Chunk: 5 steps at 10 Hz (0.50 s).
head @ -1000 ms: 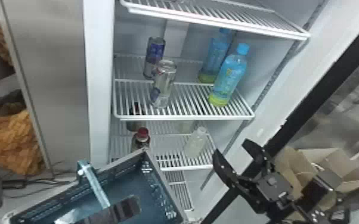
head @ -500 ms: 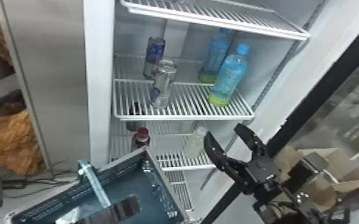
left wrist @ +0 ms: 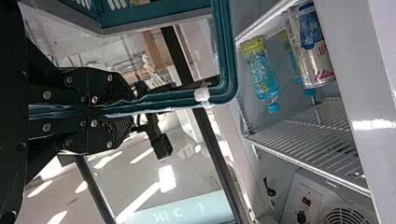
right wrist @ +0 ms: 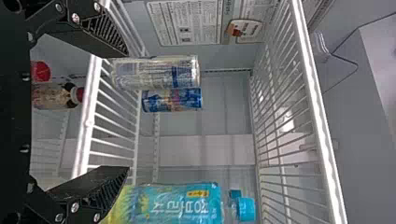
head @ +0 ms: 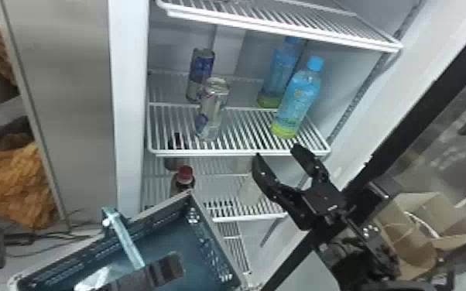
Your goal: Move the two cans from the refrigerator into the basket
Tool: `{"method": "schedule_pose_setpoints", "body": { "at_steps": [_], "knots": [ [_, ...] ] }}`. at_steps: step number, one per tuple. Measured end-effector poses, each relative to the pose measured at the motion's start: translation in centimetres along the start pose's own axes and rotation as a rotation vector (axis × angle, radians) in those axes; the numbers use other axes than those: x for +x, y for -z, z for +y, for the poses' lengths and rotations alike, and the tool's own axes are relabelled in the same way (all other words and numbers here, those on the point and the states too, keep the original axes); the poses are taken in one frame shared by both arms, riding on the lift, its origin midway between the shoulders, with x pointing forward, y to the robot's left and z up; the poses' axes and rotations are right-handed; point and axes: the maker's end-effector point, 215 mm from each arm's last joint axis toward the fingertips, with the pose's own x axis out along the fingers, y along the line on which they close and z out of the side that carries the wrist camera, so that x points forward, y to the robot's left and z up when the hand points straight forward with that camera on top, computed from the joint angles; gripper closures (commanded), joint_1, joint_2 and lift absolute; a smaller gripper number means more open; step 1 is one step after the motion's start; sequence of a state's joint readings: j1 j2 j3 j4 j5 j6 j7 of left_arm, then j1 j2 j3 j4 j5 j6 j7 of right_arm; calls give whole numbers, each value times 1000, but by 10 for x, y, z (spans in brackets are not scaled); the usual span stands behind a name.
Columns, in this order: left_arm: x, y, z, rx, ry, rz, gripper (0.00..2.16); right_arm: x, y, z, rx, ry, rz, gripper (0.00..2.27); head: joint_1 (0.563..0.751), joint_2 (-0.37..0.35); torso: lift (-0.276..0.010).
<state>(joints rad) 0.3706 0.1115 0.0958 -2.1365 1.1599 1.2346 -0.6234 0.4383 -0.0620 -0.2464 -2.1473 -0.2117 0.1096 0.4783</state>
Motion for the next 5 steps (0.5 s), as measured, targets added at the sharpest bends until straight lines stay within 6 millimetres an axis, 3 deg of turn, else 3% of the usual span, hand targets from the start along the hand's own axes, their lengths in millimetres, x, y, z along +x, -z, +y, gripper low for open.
{"method": "schedule_pose_setpoints", "body": {
  "at_steps": [5],
  "knots": [
    [0, 0, 0, 0, 1, 0, 1202, 44, -2, 12, 14, -28, -28, 182, 695, -335, -35]
  ]
}}
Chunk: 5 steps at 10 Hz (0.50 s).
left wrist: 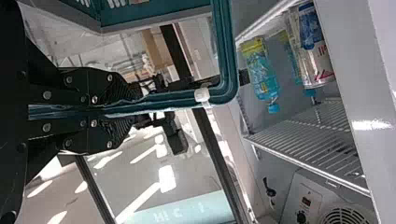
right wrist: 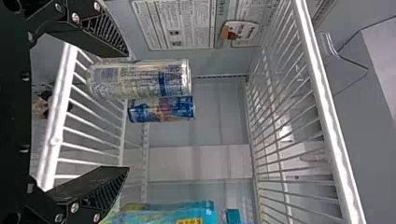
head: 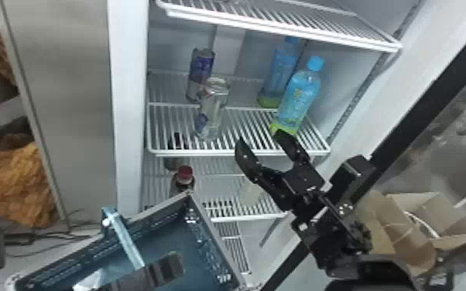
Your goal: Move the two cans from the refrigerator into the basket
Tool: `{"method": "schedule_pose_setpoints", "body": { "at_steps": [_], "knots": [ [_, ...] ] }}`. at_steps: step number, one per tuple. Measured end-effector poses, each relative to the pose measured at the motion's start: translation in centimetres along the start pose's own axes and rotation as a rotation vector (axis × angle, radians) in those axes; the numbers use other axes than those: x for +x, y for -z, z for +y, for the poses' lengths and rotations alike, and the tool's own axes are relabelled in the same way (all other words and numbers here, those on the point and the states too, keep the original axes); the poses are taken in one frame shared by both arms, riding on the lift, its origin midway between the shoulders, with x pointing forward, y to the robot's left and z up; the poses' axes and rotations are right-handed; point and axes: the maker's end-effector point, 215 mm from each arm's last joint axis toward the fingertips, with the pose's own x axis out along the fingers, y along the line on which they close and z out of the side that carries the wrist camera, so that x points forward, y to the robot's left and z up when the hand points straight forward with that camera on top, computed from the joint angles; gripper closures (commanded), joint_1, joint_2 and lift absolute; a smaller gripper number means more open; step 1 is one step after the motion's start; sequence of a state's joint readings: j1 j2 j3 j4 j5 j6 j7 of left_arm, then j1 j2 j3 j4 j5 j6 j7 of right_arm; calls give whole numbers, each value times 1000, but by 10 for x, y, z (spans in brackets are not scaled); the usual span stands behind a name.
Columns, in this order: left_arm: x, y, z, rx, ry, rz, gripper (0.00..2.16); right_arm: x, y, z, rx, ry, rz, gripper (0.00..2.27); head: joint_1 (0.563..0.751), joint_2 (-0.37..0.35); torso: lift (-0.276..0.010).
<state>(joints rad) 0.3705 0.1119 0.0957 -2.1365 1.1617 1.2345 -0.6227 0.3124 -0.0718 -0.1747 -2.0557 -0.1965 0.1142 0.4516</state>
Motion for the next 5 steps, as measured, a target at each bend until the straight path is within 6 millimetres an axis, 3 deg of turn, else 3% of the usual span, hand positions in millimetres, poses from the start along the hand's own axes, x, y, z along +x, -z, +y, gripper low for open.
{"method": "schedule_pose_setpoints", "body": {
  "at_steps": [5],
  "knots": [
    [0, 1, 0, -3, 0, 0, 1202, 44, 1, 13, -10, -33, 6, 182, 695, -286, -35]
  ]
}}
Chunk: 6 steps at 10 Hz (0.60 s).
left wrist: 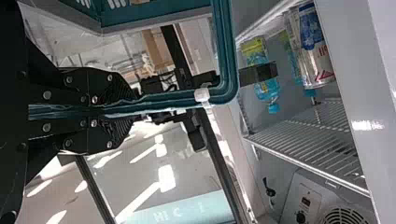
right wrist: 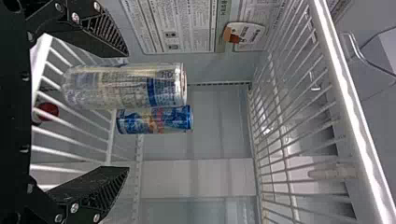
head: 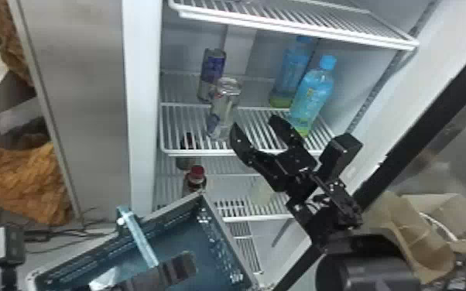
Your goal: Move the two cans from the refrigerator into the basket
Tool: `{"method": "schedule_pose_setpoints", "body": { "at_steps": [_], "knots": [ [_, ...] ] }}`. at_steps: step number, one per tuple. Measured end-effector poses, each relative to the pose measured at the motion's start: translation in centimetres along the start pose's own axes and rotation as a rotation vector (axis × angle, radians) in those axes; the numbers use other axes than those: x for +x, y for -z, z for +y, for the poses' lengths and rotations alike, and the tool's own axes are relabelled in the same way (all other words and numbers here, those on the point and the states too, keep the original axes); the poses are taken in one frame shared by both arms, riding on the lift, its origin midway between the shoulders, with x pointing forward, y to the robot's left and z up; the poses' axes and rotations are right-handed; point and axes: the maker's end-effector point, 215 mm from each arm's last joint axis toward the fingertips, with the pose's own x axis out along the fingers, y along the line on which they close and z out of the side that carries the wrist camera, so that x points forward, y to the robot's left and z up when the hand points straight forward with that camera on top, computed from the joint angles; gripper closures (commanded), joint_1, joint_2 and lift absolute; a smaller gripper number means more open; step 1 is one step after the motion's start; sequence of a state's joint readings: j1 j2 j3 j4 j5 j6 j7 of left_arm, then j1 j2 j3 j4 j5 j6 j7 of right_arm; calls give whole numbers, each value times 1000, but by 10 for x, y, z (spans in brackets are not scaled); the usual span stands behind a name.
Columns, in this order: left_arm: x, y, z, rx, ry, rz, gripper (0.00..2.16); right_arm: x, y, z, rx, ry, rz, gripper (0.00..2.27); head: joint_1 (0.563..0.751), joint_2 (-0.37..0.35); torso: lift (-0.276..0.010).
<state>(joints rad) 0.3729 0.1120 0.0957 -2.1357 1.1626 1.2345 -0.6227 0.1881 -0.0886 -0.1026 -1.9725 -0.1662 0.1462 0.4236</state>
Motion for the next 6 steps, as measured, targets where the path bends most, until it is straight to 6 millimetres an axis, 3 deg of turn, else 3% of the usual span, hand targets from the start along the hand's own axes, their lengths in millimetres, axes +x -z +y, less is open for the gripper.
{"method": "schedule_pose_setpoints", "body": {
  "at_steps": [6],
  "knots": [
    [0, 0, 0, -2, 0, 0, 1202, 47, 5, 21, -3, -52, 10, 182, 695, -221, -35]
  ]
}}
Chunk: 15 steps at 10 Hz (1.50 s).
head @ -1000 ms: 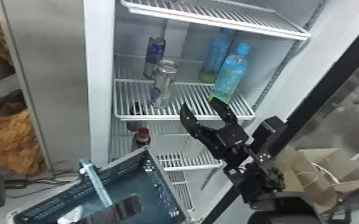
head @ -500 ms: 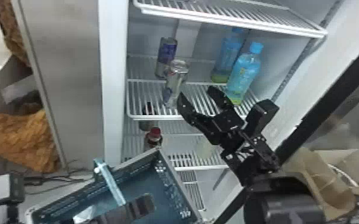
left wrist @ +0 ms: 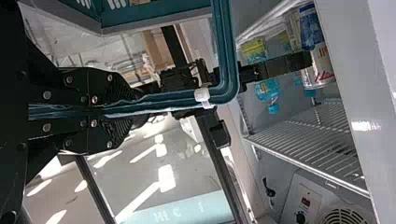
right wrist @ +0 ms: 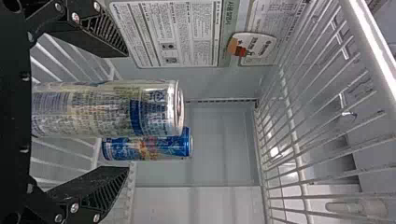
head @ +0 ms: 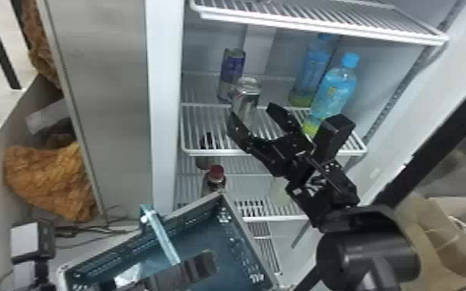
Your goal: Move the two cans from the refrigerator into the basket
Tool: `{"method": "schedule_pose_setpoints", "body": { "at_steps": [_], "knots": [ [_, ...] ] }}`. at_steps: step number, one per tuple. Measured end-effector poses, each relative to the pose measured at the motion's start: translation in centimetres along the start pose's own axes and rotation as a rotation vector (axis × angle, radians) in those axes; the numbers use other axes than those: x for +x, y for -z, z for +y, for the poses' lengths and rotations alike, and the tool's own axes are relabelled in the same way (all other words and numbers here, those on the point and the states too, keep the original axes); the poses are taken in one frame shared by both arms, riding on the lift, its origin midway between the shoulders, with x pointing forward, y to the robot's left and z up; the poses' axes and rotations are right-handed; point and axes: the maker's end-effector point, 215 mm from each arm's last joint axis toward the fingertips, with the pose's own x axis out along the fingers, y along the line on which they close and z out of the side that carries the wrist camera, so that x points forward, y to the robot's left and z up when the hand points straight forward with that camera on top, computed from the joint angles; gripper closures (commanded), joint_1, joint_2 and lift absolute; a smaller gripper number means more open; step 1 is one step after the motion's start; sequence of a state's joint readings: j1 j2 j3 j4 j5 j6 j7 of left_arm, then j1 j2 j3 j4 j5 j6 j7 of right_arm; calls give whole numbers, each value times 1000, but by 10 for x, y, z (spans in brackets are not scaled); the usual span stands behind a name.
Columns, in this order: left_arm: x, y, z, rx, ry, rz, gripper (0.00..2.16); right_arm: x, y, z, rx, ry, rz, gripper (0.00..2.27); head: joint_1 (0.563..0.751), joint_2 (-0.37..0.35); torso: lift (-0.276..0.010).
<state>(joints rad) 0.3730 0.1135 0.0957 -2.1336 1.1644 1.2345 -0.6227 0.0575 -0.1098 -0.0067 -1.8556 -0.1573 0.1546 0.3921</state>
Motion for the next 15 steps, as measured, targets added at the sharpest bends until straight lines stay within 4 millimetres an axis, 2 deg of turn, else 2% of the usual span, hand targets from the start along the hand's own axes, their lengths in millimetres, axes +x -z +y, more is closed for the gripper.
{"method": "schedule_pose_setpoints", "body": {
  "at_steps": [7, 8, 9, 12, 15],
  "knots": [
    [0, 1, 1, -4, -1, 2, 1202, 31, 15, 6, 9, -18, 30, 217, 695, -191, -35],
    [1, 1, 1, -4, 0, 4, 1202, 35, 16, 7, 10, -23, 32, 446, 695, -188, -35],
    [1, 2, 1, -4, 0, 5, 1202, 37, 17, 7, 11, -25, 37, 774, 695, -187, -35],
    [1, 2, 1, -6, 2, 6, 1202, 39, 20, 5, 7, -23, 52, 1204, 695, -187, -35],
    [1, 2, 1, -4, 1, 10, 1202, 33, 17, 5, -1, -19, 42, 1204, 695, -191, -35]
  ]
}}
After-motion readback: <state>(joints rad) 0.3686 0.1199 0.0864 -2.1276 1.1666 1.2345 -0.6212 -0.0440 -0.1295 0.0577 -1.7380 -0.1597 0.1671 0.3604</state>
